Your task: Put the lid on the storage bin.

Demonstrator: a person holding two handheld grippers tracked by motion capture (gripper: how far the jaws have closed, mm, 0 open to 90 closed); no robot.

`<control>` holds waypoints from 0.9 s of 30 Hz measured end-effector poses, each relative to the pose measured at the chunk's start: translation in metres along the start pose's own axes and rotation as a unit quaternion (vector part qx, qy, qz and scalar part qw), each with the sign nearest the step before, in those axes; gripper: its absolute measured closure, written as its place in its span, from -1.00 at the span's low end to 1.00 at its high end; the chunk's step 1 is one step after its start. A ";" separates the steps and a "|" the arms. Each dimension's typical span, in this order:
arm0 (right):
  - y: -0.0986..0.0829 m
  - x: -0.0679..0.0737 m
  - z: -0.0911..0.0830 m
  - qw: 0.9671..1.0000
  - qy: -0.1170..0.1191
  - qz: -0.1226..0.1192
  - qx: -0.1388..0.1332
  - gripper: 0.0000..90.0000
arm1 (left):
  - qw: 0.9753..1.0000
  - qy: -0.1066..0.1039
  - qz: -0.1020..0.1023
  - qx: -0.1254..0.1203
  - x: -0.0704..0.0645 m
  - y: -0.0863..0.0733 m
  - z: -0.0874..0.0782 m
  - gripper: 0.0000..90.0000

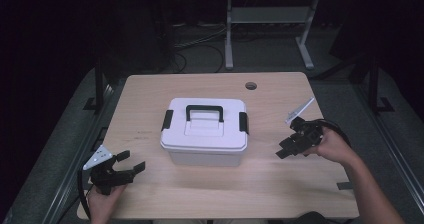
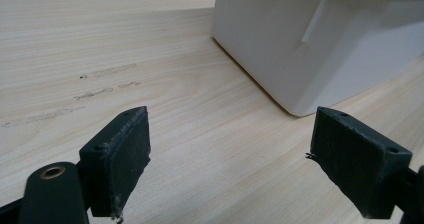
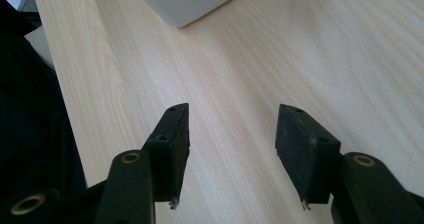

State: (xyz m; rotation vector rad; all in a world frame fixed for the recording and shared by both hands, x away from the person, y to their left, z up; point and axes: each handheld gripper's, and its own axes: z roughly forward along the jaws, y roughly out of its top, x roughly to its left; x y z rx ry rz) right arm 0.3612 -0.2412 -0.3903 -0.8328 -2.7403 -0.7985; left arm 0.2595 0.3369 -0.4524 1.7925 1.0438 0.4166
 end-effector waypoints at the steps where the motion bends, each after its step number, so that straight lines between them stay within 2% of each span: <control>1: -0.001 0.000 0.000 1.000 0.001 0.002 0.000 0.05 | 1.000 0.000 0.001 0.000 0.000 0.000 0.000 -0.66; 15: -0.018 -0.002 0.004 1.000 0.004 0.015 0.003 0.05 | 1.000 0.001 0.000 0.000 0.000 0.000 0.000 -0.66; 27: -0.033 -0.001 0.008 1.000 0.009 0.022 -0.005 0.04 | 1.000 0.001 0.001 0.000 -0.001 0.000 0.000 -0.66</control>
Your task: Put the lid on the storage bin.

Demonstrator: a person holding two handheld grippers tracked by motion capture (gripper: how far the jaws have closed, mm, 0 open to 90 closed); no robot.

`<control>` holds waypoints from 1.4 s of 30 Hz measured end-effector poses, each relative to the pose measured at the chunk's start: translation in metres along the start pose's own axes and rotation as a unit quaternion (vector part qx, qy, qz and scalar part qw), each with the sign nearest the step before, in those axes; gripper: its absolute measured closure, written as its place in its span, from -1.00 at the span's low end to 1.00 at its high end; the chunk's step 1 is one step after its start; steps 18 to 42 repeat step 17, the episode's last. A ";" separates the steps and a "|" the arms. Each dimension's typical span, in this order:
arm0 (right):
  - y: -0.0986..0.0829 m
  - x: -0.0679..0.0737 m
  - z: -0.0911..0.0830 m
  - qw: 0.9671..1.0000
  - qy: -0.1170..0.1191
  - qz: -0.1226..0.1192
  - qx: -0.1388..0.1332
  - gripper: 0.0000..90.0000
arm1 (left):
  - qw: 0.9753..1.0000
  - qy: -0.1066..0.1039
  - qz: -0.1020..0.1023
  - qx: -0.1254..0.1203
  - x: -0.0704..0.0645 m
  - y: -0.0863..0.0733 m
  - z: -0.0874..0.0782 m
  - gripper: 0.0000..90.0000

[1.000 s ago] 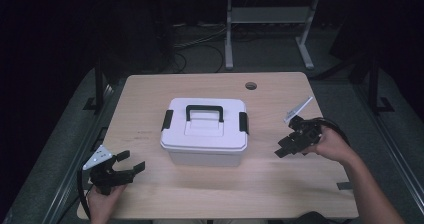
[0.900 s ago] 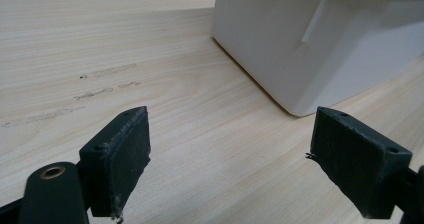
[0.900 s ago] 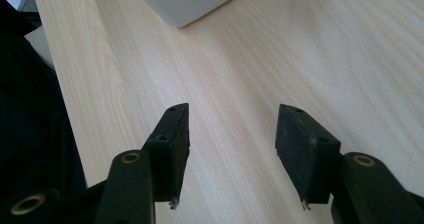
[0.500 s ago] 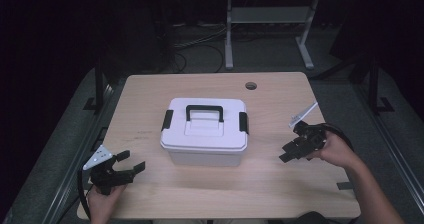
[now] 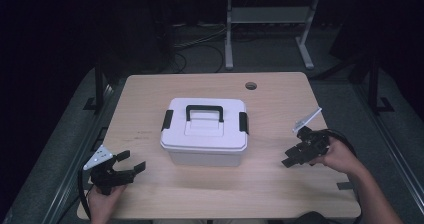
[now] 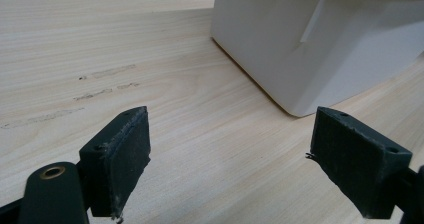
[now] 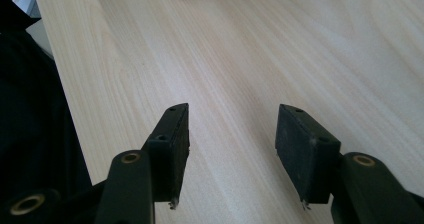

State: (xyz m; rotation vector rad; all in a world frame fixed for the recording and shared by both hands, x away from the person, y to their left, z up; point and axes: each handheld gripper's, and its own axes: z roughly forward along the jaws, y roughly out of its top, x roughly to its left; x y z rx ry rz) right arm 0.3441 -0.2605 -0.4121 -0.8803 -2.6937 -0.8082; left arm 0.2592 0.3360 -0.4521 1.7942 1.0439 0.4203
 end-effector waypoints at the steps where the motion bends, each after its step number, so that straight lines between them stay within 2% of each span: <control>1: -0.001 0.000 0.000 1.000 0.001 0.002 0.000 0.04 | 1.000 0.000 0.000 0.000 0.000 0.000 0.000 -0.66; 17: -0.015 0.002 0.003 1.000 0.005 0.009 -0.003 0.02 | 1.000 0.004 0.001 0.001 0.000 0.000 0.001 -0.66; 42: -0.015 0.002 0.003 1.000 0.005 0.009 -0.003 0.02 | 1.000 0.004 0.001 0.001 0.000 0.000 0.001 -0.66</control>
